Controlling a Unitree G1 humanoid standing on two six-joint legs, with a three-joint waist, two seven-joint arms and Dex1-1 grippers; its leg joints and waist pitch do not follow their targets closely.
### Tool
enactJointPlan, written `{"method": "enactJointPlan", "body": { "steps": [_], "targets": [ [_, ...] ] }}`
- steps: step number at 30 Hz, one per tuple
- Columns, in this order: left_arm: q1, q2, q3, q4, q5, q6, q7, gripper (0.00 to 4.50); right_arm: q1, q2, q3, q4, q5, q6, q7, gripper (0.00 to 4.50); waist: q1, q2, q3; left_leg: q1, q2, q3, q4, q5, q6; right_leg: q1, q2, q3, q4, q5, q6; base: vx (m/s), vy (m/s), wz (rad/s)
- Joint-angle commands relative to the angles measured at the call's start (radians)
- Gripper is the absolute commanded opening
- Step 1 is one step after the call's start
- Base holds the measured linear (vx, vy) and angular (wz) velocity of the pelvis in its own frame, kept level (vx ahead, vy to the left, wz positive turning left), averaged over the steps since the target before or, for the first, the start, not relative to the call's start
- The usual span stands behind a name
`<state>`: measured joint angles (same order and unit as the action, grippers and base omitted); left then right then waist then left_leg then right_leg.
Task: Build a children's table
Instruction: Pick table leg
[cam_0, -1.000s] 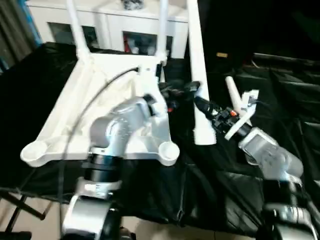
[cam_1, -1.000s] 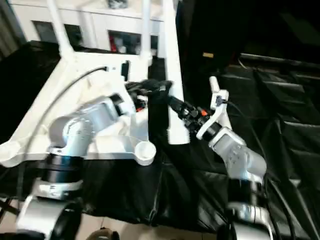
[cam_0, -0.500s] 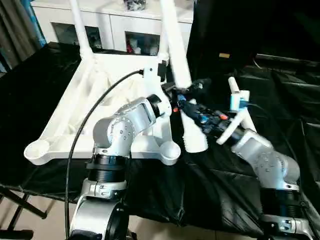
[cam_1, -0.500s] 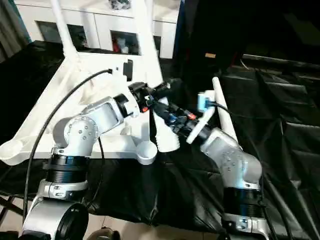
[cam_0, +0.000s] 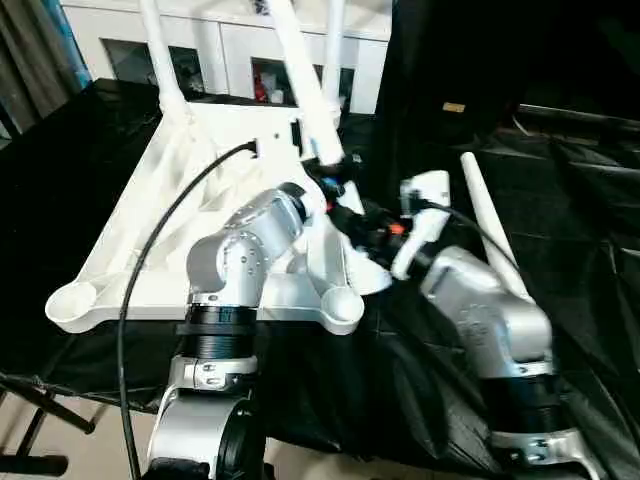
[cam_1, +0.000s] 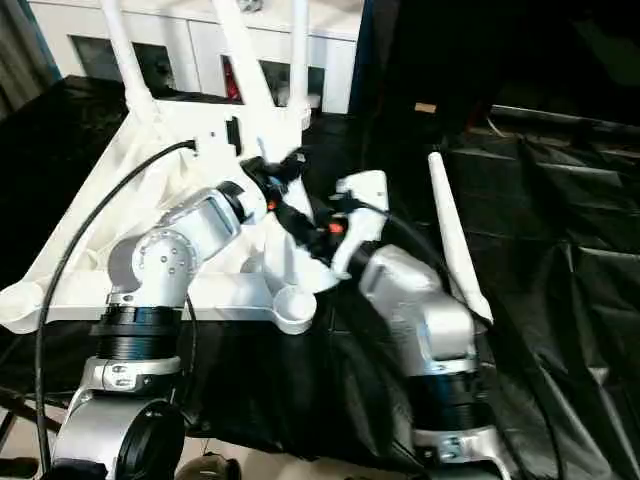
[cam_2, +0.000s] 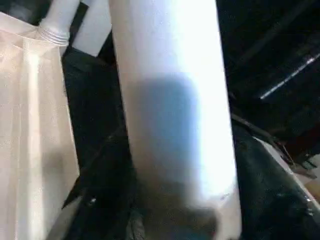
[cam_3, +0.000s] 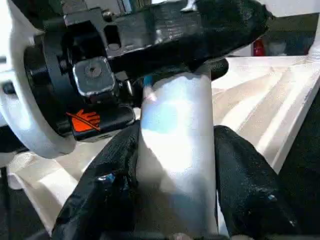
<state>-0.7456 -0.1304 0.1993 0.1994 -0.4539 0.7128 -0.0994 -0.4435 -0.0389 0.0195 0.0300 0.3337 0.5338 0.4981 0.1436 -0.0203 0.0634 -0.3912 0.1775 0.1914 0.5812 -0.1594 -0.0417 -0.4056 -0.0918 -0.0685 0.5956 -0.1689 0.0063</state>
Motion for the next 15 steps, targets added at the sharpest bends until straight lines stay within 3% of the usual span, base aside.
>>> {"method": "enactJointPlan", "body": {
  "steps": [1, 9, 11, 13, 15],
  "targets": [
    [-0.018, -0.034, -0.002, -0.005, 0.013, -0.004, 0.023, 2.56, -0.025, 0.006, 0.015, -0.043, -0.014, -0.034, -0.007, 1.83, -0.001, 0.004, -0.079, 0.022, 0.047, -0.027, -0.068, -0.197, -0.014, 0.05, -0.055, 0.041, -0.059, -0.122, -0.162, 0.0, 0.0, 0.0],
    [-0.023, -0.026, -0.021, 0.001, 0.015, -0.036, 0.017, 2.04, -0.039, 0.007, 0.044, -0.033, -0.071, -0.07, -0.053, 1.83, -0.004, 0.009, -0.077, 0.025, 0.048, -0.028, -0.072, -0.238, -0.033, 0.048, -0.056, 0.042, -0.065, -0.168, -0.141, 0.0, 0.0, 0.0],
    [-0.028, -0.004, -0.042, 0.007, 0.014, -0.054, -0.035, 1.98, -0.041, -0.001, 0.027, -0.037, -0.03, -0.04, -0.025, 2.39, -0.004, 0.009, -0.078, 0.025, 0.047, -0.029, -0.072, -0.24, -0.032, 0.049, -0.056, 0.042, -0.065, -0.167, -0.139, 0.0, 0.0, 0.0],
    [-0.035, 0.024, -0.058, 0.012, 0.01, -0.065, -0.094, 1.95, -0.047, -0.034, 0.004, -0.039, 0.007, -0.009, 0.017, 2.56, -0.001, 0.01, -0.078, 0.031, 0.048, -0.027, -0.07, -0.241, -0.027, 0.047, -0.054, 0.043, -0.065, -0.16, -0.138, 0.0, 0.0, 0.0],
    [-0.041, 0.055, -0.073, 0.014, 0.002, -0.066, -0.155, 1.91, -0.052, -0.092, 0.001, -0.038, 0.032, 0.023, 0.094, 2.74, 0.0, 0.01, -0.078, 0.026, 0.048, -0.027, -0.07, -0.228, -0.026, 0.051, -0.055, 0.043, -0.06, -0.138, -0.143, 0.0, 0.0, 0.0]
  ]
}}
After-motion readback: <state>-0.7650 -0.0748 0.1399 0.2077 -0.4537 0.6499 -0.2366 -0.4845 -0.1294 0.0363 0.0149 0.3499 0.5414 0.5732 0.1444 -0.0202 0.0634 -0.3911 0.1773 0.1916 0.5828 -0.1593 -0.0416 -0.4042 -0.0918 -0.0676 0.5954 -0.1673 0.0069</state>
